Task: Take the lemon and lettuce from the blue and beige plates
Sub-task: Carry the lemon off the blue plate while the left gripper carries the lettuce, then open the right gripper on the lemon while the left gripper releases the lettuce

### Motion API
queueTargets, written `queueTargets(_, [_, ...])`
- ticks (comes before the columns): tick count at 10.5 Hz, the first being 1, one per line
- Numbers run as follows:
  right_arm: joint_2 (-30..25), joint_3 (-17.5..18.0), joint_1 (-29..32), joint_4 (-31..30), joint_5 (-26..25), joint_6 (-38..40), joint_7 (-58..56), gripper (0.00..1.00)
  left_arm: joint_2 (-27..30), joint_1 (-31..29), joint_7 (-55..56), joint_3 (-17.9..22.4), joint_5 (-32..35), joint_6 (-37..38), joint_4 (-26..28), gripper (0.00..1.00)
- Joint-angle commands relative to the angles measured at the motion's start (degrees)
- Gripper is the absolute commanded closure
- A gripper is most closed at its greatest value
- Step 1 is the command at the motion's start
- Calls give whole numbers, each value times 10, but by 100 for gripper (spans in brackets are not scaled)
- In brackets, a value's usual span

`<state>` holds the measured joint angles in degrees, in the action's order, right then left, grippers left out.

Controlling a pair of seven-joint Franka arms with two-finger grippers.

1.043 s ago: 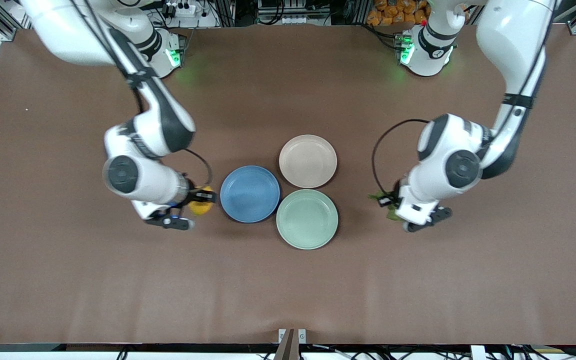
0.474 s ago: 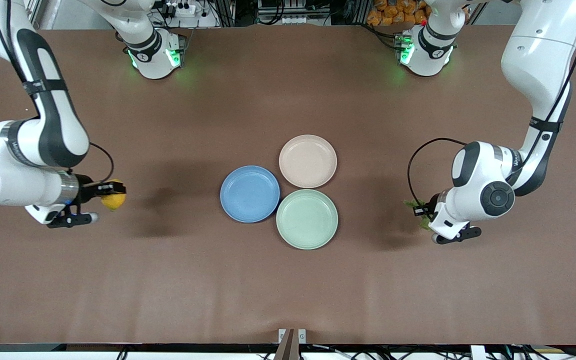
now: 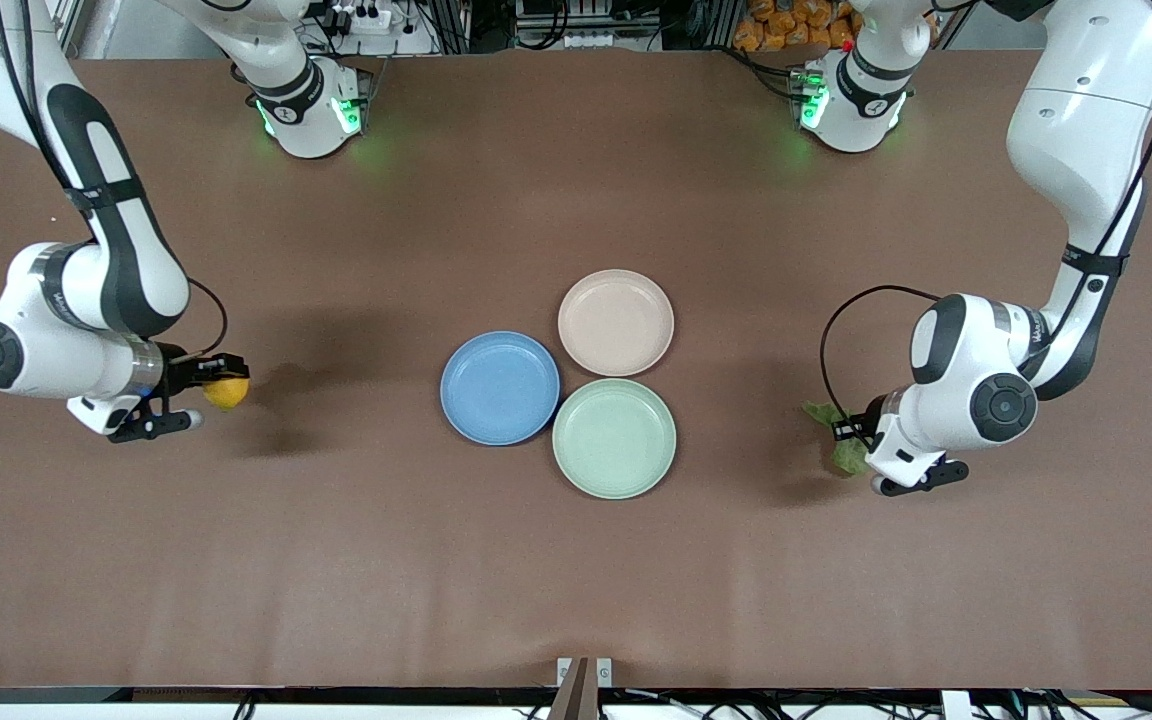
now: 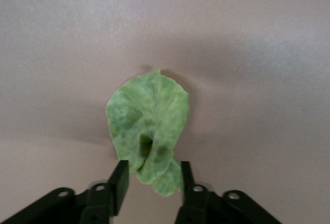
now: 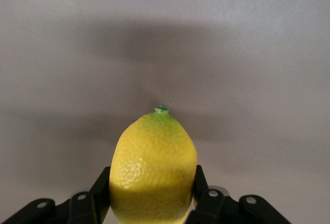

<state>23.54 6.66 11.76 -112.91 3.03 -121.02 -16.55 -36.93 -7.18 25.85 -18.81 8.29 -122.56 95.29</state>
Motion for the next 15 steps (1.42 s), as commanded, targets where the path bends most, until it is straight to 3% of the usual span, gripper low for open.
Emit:
queueTargets(1, [12,0,5,-13,0,-18,-15,100,39,-8,-3,-7,10,9,-4,0])
queueTargets(2, [16,0,5,-13,0,-19,-21,100,61,-8,-3,-7,13,15,-4,0])
queueTargets(3, [26,-1,5,-14,0,-24,-22,90,84,-8,-3,-7,15,28,-5,0])
queueTargets(5, [31,-1,4,-14,-6,-26,-23,46,146,-7,-3,-10,15,57,-8,0])
queueTargets(6, [32,-1,5,-14,-6,-26,-22,0,173,-8,-4,-11,16,88,-23,0])
queueTargets(9, [9,-8,3,6,-5,15,-19,0,214,-5,-5,-17,7,223,-106,0])
queueTargets(12, [1,-8,-2,162,2,196,-11,0,269,-8,-6,-21,2,252,-109,0])
queueTargets(15, [-13,-7,-2,274,3,297,54,0,303,-4,-57,-4,-22,264,-107,0])
